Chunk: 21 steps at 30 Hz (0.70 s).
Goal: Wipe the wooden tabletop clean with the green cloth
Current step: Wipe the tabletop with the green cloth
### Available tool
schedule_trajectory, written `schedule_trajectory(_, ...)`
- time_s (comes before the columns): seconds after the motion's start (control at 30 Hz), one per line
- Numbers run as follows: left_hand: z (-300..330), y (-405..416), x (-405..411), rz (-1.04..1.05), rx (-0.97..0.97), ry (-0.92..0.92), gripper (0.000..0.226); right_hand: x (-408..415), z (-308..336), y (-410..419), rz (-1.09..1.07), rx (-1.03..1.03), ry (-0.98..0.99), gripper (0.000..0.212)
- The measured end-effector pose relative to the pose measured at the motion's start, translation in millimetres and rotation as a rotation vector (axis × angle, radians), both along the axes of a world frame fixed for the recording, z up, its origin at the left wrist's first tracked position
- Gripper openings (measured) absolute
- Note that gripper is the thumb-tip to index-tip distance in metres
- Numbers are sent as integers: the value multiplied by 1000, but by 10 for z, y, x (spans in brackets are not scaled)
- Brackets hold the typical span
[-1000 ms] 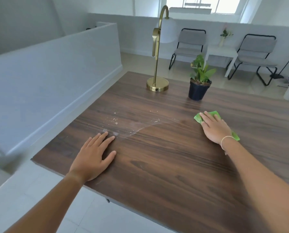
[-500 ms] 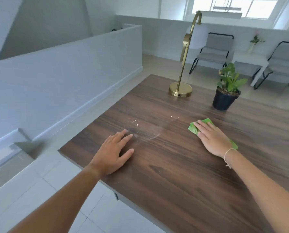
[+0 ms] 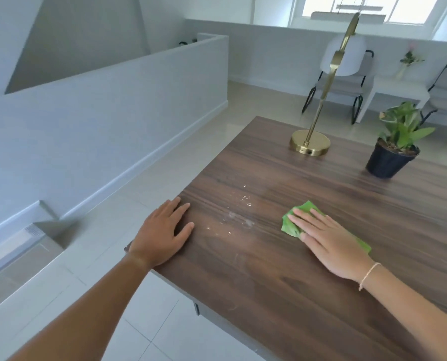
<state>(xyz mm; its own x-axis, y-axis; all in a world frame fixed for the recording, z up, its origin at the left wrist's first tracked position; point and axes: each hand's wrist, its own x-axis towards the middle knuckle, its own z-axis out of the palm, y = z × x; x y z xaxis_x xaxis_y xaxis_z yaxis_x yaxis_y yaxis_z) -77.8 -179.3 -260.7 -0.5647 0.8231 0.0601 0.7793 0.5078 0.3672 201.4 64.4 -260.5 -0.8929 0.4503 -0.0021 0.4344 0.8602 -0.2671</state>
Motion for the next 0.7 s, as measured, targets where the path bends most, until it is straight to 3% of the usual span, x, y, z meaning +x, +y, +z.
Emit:
schedule_trajectory(0.13, -33, 16, -31, -2, 28, 19, 60, -538, 108, 574, -272, 9, -99, 47)
schedule_trajectory(0.23, -58, 15, -38, -5, 31, 17, 59, -1294, 136, 627, -346, 10, -97, 49)
schedule_trajectory(0.37, -54, 13, -48, -14, 31, 3, 59, -1872, 73, -53, -38, 32, -50, 48)
schedule_trajectory(0.5, -43, 14, -43, -19, 25, -12, 61, -1290, -26, -387, 148, 26, 45, 46)
schedule_trajectory(0.6, -45, 21, -37, -24, 34, -12, 61, -1095, -2, 48, 11, 15, 0, 46)
schedule_trajectory(0.7, -53, 23, -31, -21, 46, -11, 62, -1502, 96, 468, -215, -2, -80, 47)
